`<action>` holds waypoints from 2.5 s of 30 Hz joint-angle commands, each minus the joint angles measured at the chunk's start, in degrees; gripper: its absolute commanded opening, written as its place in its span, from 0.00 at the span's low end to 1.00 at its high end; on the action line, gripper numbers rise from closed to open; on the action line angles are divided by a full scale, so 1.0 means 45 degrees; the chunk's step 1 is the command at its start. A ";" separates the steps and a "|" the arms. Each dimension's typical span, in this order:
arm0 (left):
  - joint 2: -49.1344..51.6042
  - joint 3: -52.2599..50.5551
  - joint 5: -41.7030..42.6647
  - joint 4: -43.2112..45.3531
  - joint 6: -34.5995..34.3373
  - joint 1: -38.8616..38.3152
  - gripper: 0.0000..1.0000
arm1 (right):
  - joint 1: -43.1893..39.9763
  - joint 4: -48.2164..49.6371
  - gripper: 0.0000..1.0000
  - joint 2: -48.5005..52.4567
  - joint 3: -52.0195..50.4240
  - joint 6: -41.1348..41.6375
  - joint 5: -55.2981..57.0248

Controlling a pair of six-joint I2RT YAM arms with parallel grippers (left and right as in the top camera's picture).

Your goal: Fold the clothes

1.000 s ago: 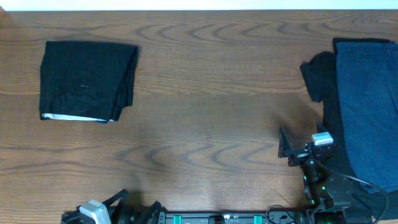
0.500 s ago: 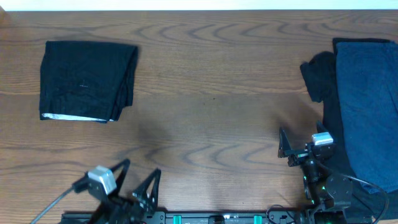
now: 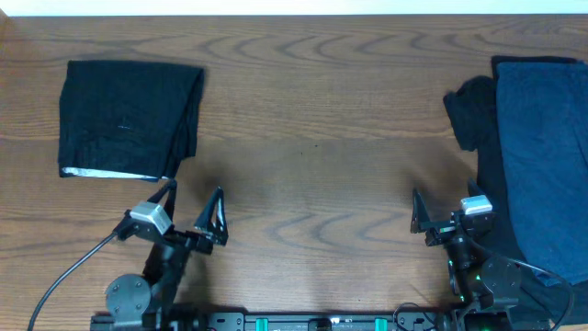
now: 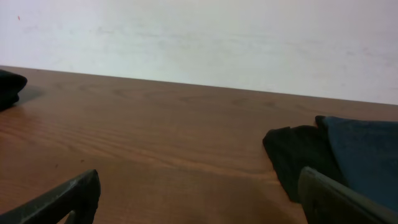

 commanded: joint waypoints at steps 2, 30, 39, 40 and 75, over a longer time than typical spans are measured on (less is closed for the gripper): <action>-0.0058 -0.1039 -0.1418 0.1117 0.0185 -0.0049 0.98 | -0.0078 -0.0049 0.99 -0.0068 -0.0019 -0.0194 0.0121; -0.0063 -0.2574 -0.1836 0.0583 0.6742 -0.0967 0.98 | -0.0078 -0.0049 0.99 -0.0068 -0.0019 -0.0194 0.0121; -0.0063 -0.2574 -0.1967 0.0170 0.7465 -0.0967 0.98 | -0.0078 -0.0049 0.99 -0.0068 -0.0019 -0.0194 0.0121; -0.0063 -0.2574 -0.1967 0.0170 0.7465 -0.0967 0.98 | -0.0078 -0.0049 0.99 -0.0068 -0.0024 -0.0194 0.0121; -0.0039 -0.2574 -0.1967 0.0170 0.7465 -0.0967 0.98 | -0.0078 -0.0049 0.99 -0.0068 -0.0019 -0.0194 0.0121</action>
